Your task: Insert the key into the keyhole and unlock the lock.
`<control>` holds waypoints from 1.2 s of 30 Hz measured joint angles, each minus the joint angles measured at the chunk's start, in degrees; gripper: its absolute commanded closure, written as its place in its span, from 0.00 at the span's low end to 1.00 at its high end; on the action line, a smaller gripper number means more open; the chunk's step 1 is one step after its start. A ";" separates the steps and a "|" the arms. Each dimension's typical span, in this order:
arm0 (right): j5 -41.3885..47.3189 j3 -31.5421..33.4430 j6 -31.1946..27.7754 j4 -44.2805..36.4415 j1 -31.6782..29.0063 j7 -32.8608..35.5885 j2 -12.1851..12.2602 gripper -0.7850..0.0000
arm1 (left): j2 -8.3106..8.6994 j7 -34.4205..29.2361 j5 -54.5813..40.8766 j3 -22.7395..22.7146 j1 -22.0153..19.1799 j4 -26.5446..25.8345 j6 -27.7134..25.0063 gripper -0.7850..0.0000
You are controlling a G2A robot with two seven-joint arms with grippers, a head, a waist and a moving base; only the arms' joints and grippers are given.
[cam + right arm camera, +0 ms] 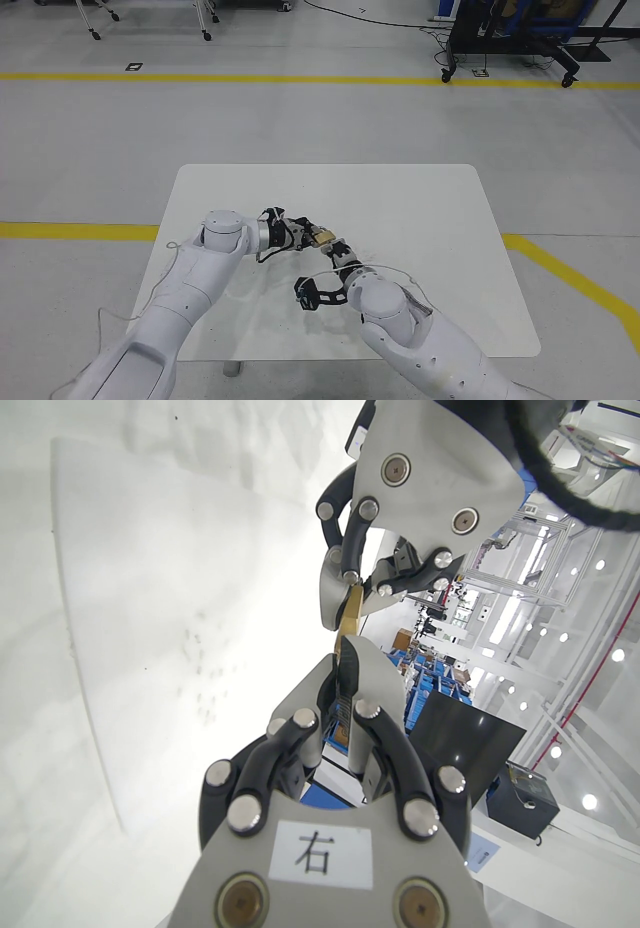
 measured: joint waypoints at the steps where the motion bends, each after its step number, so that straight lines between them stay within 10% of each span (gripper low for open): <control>1: 0.03 0.00 0.06 0.09 0.04 -0.02 -0.08 1.00 | 0.02 -0.08 0.02 -0.04 0.04 -0.05 -0.05 1.00; 10: 1.79 1.31 0.72 0.59 0.07 -2.36 -0.59 1.00 | 0.24 -2.05 -0.21 -0.47 0.43 -0.44 -0.94 1.00; 13: 2.71 2.17 1.20 0.07 -0.57 -3.06 -0.61 0.28 | 0.28 -2.18 -0.19 -0.58 0.48 -0.43 -1.11 1.00; 15: 3.34 2.94 1.00 -0.25 -0.87 -3.56 -0.58 0.05 | 0.29 -2.18 -0.19 -0.63 0.52 -0.48 -1.16 1.00; 36: 9.25 15.71 3.11 -10.82 -11.00 -20.68 2.45 0.00 | 0.35 -1.09 -0.82 -1.30 0.88 -0.62 -1.02 1.00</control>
